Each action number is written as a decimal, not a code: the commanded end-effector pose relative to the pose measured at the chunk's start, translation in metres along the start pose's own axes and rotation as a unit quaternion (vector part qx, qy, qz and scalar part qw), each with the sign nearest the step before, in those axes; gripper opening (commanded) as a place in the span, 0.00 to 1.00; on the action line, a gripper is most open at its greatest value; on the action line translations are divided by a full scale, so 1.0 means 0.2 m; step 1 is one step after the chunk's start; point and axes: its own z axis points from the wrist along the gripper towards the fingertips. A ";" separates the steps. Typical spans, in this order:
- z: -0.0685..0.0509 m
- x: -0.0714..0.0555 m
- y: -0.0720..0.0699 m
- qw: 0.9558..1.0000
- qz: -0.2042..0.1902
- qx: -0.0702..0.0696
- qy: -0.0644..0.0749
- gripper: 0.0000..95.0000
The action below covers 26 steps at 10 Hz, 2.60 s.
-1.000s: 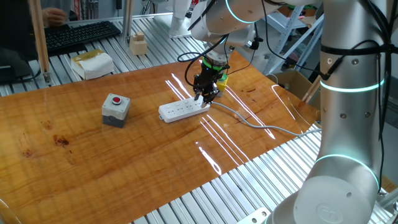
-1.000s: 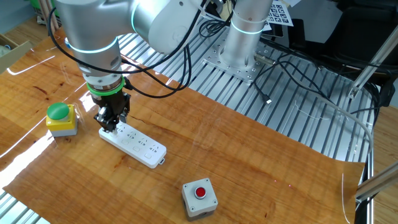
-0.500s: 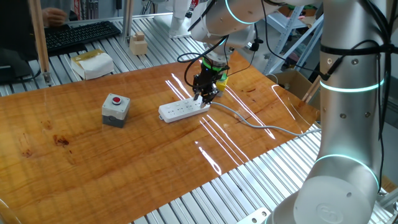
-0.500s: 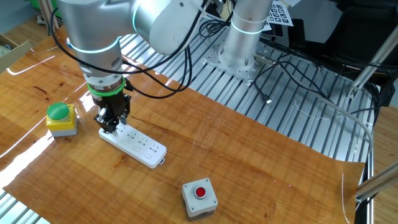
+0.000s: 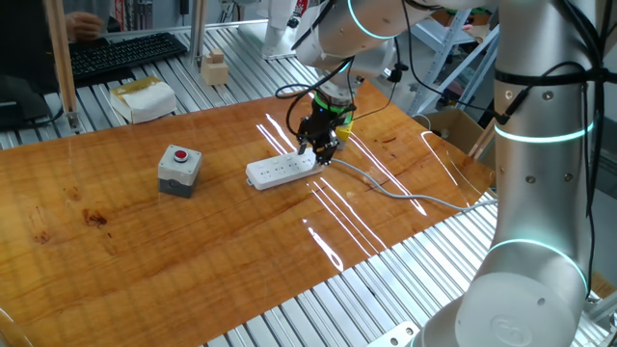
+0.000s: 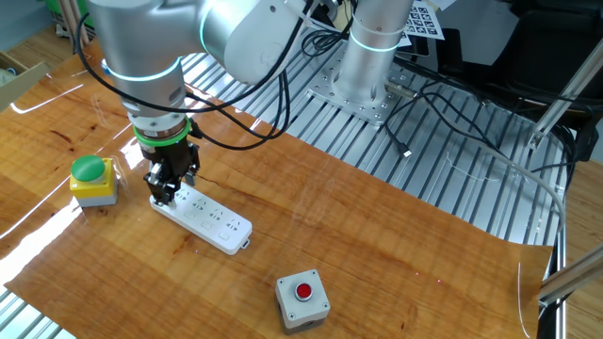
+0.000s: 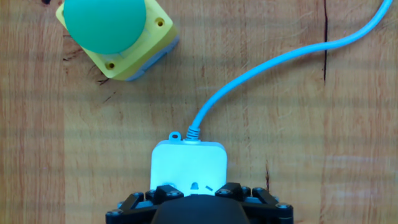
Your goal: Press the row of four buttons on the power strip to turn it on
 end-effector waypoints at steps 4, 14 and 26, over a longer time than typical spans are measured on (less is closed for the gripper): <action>0.01 -0.01 -0.01 1.000 0.012 0.009 -0.006 0.60; -0.11 0.06 -0.04 0.999 0.014 0.027 -0.016 0.60; -0.10 0.02 -0.01 0.999 0.014 0.035 -0.026 0.80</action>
